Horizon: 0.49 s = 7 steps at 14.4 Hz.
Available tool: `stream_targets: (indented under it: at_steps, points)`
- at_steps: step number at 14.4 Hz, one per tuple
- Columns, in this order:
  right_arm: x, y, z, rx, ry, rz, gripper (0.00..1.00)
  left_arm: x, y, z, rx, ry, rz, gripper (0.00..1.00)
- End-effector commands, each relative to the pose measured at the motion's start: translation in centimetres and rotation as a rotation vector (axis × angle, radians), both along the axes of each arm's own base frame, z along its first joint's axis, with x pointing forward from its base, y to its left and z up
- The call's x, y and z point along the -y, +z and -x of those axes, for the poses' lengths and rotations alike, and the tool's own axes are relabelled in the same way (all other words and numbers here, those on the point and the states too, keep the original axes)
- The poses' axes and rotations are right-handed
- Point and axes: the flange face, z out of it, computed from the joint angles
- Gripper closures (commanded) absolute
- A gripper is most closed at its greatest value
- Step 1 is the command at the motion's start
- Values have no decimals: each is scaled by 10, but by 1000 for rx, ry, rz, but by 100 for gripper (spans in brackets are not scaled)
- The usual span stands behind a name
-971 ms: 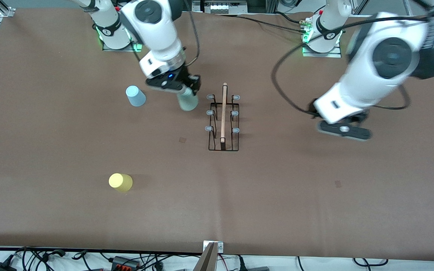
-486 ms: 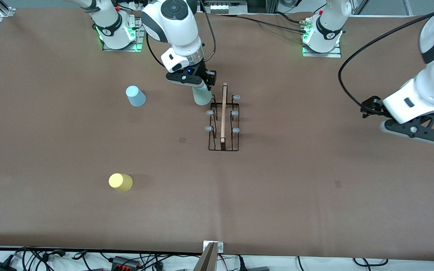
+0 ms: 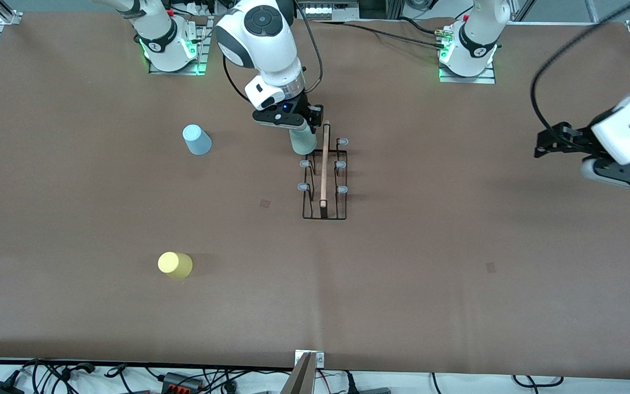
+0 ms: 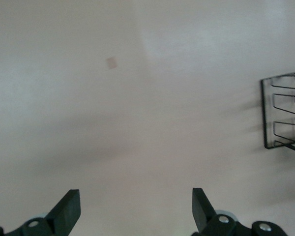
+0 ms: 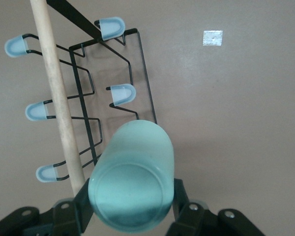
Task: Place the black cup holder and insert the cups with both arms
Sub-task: 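Lower the teal cup onto a rack hook while the left gripper withdraws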
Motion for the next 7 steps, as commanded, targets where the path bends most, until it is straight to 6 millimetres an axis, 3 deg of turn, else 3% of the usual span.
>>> stream_targets:
  at_steps: [1, 2, 3, 4, 7]
  points:
    - [-14, -16, 1, 5, 7, 4, 73, 2, 10, 30, 18, 96, -35, 0]
    - [-13, -20, 0, 3, 9, 6, 51, 3, 1, 35, 38, 125, -41, 0]
    - [-12, -22, -2, 3, 11, 9, 20, -1, -3, 42, 79, 154, -41, 0]
    - [-13, -23, -4, 6, 14, 13, 2, -3, -6, 48, 132, 155, -36, 0]
    - [-10, -10, -14, 19, 15, 13, 0, 0, -13, 47, 121, 139, -34, 0]
